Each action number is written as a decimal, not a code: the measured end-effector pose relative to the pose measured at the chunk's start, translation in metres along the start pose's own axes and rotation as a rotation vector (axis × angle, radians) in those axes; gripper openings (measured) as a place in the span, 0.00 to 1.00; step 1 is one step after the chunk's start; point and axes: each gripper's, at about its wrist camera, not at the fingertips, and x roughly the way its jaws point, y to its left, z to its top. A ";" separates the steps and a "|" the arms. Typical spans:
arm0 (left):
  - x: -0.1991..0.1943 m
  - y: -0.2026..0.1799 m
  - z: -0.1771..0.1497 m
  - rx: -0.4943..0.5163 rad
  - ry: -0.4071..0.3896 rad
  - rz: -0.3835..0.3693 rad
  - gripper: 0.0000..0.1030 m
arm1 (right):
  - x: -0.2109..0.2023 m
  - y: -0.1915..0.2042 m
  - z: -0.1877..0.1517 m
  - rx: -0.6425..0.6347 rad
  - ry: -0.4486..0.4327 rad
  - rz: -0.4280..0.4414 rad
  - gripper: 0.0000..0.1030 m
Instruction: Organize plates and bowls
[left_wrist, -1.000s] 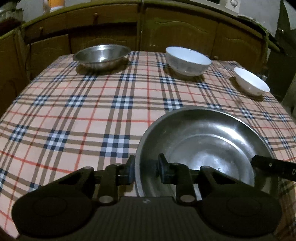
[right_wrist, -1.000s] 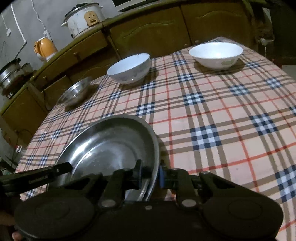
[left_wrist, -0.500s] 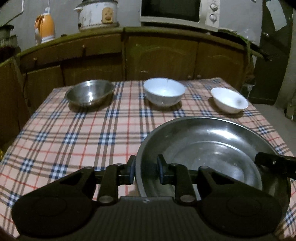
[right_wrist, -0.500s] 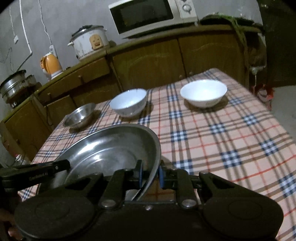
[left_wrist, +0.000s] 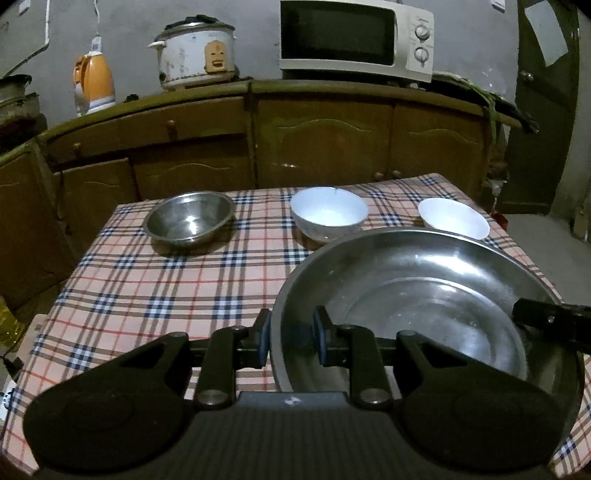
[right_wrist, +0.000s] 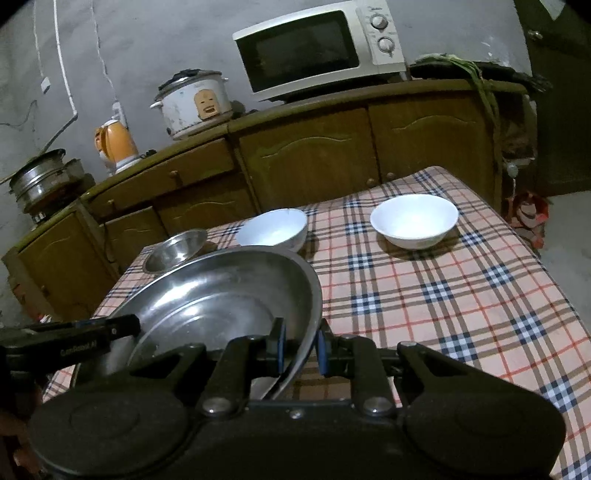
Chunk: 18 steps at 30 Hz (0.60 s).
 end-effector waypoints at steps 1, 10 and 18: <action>-0.001 0.002 0.001 -0.002 -0.001 0.004 0.23 | 0.000 0.003 0.000 -0.001 -0.001 0.005 0.22; -0.008 0.025 0.004 -0.024 -0.005 0.044 0.24 | 0.009 0.029 0.004 -0.030 0.005 0.039 0.22; -0.011 0.048 0.004 -0.049 -0.008 0.079 0.24 | 0.022 0.056 0.007 -0.059 0.009 0.065 0.22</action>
